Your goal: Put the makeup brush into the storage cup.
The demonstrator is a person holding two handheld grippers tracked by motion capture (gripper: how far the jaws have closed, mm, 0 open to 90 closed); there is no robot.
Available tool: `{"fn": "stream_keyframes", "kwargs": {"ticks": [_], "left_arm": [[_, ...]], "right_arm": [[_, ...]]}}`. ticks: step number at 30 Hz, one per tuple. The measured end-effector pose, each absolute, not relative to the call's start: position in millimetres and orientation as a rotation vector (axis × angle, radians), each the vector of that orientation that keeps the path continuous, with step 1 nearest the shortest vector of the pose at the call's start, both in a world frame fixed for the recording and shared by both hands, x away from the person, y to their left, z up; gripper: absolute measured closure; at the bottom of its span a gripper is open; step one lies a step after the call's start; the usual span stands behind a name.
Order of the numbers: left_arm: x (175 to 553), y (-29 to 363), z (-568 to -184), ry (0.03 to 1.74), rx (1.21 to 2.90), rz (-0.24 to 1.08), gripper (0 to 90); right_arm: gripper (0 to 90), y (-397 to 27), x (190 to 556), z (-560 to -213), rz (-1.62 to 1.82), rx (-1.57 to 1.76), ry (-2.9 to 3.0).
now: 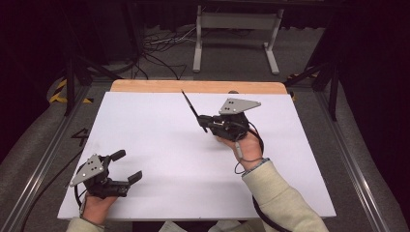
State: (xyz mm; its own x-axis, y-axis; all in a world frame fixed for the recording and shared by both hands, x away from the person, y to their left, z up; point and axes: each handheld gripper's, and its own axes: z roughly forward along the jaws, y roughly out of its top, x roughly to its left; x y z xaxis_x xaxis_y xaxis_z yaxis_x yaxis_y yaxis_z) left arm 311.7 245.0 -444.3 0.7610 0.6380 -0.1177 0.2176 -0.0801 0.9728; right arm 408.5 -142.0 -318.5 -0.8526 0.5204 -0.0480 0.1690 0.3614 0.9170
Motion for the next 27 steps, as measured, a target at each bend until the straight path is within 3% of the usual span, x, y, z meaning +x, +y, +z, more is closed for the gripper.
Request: {"fn": "stream_keyframes", "kwargs": {"ticks": [27], "left_arm": [[311.8, 244.8, -444.8, 0.699, 1.655, 0.395, 2.1]], "right_arm": [[83.9, -191.9, 417.1, -327.4, 1.504, 0.789, 2.012]]}}
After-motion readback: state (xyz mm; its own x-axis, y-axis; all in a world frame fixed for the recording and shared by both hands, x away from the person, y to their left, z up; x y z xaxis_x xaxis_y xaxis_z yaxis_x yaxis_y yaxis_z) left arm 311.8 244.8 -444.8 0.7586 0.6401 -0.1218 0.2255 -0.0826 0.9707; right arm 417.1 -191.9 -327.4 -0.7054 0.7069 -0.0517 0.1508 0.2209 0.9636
